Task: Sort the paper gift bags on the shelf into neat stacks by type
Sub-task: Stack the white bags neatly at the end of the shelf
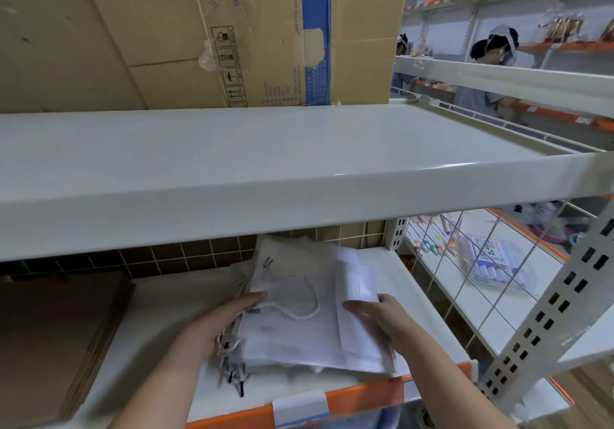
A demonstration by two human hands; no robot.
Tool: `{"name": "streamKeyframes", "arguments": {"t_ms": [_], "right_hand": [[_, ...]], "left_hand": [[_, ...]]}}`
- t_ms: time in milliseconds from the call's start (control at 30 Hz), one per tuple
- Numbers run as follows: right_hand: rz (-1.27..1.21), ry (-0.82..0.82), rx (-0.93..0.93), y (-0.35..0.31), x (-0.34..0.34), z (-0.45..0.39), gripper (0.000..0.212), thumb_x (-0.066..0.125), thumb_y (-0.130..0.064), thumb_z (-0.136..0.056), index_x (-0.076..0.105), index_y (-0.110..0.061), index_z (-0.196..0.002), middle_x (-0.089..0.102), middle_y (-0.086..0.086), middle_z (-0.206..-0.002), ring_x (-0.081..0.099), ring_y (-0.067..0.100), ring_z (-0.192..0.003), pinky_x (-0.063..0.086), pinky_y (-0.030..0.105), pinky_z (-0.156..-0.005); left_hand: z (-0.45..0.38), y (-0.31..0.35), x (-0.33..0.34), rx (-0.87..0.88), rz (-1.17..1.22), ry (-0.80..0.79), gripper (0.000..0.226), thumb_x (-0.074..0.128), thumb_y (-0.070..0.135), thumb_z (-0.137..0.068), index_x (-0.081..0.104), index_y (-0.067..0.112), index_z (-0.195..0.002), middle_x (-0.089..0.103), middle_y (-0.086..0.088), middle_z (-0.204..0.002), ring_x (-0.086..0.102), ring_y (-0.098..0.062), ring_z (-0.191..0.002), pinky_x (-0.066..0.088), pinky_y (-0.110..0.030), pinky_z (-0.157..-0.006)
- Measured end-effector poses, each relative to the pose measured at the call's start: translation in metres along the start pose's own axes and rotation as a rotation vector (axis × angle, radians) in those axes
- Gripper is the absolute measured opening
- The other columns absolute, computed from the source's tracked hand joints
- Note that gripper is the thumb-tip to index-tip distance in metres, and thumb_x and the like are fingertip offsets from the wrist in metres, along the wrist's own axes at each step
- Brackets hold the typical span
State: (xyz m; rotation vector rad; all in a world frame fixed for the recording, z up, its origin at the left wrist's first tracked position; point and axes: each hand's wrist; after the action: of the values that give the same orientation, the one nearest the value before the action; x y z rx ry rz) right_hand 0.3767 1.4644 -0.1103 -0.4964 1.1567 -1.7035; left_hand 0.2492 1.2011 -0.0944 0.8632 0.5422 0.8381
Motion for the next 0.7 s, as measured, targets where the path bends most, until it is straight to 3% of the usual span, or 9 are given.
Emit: {"name": "streamKeyframes", "arguments": {"t_ms": [67, 100, 167, 267, 400, 467, 600, 700], "right_hand": [[-0.044, -0.049, -0.039, -0.006, 0.006, 0.002, 0.057, 0.084, -0.023, -0.067, 0.057, -0.008, -0.114, 0.069, 0.013, -0.1, 0.067, 0.029, -0.088, 0.052, 0.034, -0.068], [-0.08, -0.066, -0.084, -0.01, 0.009, 0.004, 0.048, 0.082, -0.016, -0.069, 0.06, -0.008, -0.112, 0.07, 0.014, -0.099, 0.068, 0.029, -0.087, 0.053, 0.034, -0.068], [-0.153, -0.089, -0.195, -0.019, 0.012, 0.009, 0.04, 0.079, -0.004, -0.071, 0.064, -0.011, -0.107, 0.072, 0.013, -0.098, 0.069, 0.026, -0.085, 0.054, 0.032, -0.069], [-0.177, -0.123, -0.324, -0.036, 0.016, 0.02, 0.042, 0.076, 0.003, -0.069, 0.065, -0.015, -0.105, 0.075, 0.004, -0.097, 0.07, 0.019, -0.087, 0.054, 0.031, -0.074], [-0.159, -0.199, -0.391, -0.047, 0.016, 0.029, 0.043, 0.077, 0.002, -0.07, 0.066, -0.014, -0.109, 0.074, 0.0, -0.103, 0.07, 0.015, -0.094, 0.052, 0.027, -0.08], [-0.092, -0.261, -0.375, -0.042, 0.016, 0.032, 0.044, 0.079, 0.0, -0.069, 0.066, -0.013, -0.109, 0.074, 0.001, -0.104, 0.069, 0.016, -0.097, 0.053, 0.027, -0.082], [-0.03, -0.328, -0.381, -0.034, 0.015, 0.04, 0.045, 0.078, 0.007, -0.067, 0.068, -0.015, -0.105, 0.074, 0.005, -0.102, 0.068, 0.017, -0.098, 0.054, 0.025, -0.081], [-0.032, -0.361, -0.416, -0.037, 0.009, 0.046, 0.043, 0.077, 0.007, -0.069, 0.068, -0.017, -0.102, 0.074, 0.003, -0.098, 0.069, 0.015, -0.095, 0.054, 0.023, -0.077]], "left_hand": [[0.009, -0.009, -0.006, 0.021, 0.028, 0.004, 0.064, 0.08, 0.059, -0.056, 0.062, 0.027, -0.108, 0.063, 0.005, -0.101, 0.055, -0.022, -0.102, 0.04, -0.033, -0.085], [0.011, -0.012, -0.009, 0.045, 0.046, 0.006, 0.067, 0.083, 0.057, -0.054, 0.065, 0.023, -0.11, 0.067, 0.001, -0.103, 0.059, -0.023, -0.102, 0.043, -0.035, -0.09], [0.019, -0.01, -0.018, 0.162, 0.084, 0.003, 0.089, 0.091, 0.055, -0.03, 0.071, 0.014, -0.106, 0.073, -0.006, -0.103, 0.068, -0.024, -0.097, 0.048, -0.036, -0.092], [0.028, 0.0, -0.033, 0.275, 0.055, 0.019, 0.092, 0.096, 0.041, -0.022, 0.07, 0.006, -0.103, 0.074, -0.01, -0.101, 0.071, -0.023, -0.093, 0.05, -0.032, -0.085], [0.042, 0.005, -0.048, 0.306, -0.115, 0.126, 0.041, 0.089, 0.013, -0.055, 0.07, 0.007, -0.09, 0.075, -0.001, -0.082, 0.07, -0.012, -0.075, 0.051, -0.02, -0.065], [0.048, -0.002, -0.051, 0.315, -0.238, 0.148, 0.026, 0.083, 0.0, -0.064, 0.069, 0.007, -0.086, 0.073, 0.006, -0.072, 0.067, -0.005, -0.07, 0.052, -0.018, -0.065], [0.063, -0.014, -0.046, 0.378, -0.395, 0.102, 0.028, 0.076, -0.011, -0.068, 0.066, 0.009, -0.085, 0.07, 0.015, -0.067, 0.062, 0.009, -0.066, 0.044, -0.006, -0.062], [0.069, -0.015, -0.05, 0.445, -0.414, 0.117, 0.032, 0.08, -0.01, -0.064, 0.067, 0.007, -0.088, 0.072, 0.012, -0.073, 0.065, 0.003, -0.072, 0.047, -0.01, -0.065]]}}
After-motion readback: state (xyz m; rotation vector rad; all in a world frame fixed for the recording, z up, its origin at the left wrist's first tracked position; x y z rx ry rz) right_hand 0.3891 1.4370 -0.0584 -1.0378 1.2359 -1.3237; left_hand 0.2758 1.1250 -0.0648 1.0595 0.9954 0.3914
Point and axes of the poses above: each hand's wrist, its own z-axis away from the middle knuckle, its own x-axis out of the palm, y = z × x
